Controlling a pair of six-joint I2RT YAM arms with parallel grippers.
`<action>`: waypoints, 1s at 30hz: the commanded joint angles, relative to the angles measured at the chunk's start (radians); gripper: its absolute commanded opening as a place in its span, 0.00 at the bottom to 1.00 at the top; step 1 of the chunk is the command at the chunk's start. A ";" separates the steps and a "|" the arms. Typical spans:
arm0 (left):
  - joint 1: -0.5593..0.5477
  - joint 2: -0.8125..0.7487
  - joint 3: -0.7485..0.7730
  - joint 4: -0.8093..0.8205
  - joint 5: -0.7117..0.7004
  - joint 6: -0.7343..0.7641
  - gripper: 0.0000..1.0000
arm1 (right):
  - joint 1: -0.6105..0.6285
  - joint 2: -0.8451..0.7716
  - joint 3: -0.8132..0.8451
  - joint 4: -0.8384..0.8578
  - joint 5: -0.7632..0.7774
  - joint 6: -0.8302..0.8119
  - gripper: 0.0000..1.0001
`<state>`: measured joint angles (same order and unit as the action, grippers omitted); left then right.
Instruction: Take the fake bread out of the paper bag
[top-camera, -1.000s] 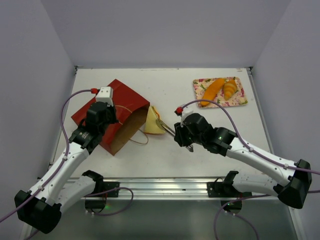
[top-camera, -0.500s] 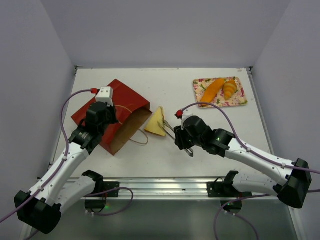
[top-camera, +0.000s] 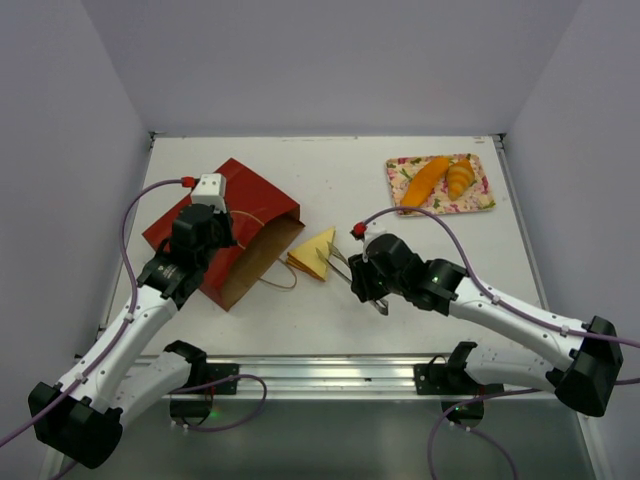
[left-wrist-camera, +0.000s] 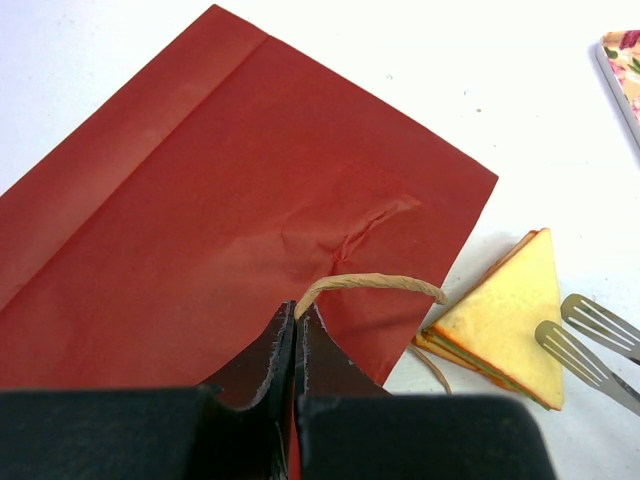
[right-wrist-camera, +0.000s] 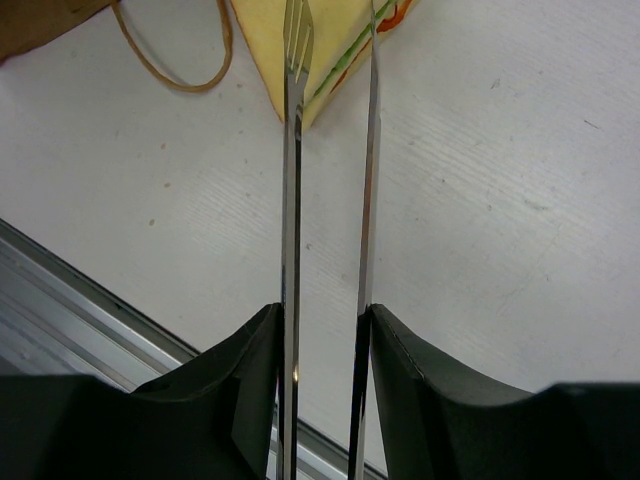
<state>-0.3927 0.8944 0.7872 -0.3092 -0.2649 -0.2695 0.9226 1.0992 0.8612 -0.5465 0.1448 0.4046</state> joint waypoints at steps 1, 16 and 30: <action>0.008 -0.012 0.007 0.032 0.007 0.000 0.00 | -0.001 -0.024 -0.002 0.007 0.018 0.013 0.43; 0.008 -0.018 0.004 0.032 0.015 -0.002 0.00 | -0.001 -0.148 -0.054 -0.089 0.099 0.100 0.43; 0.008 -0.023 0.006 0.032 0.018 0.000 0.00 | -0.001 -0.076 -0.122 -0.130 0.325 0.208 0.42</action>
<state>-0.3927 0.8867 0.7872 -0.3092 -0.2527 -0.2695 0.9226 0.9787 0.7136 -0.6827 0.3862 0.5720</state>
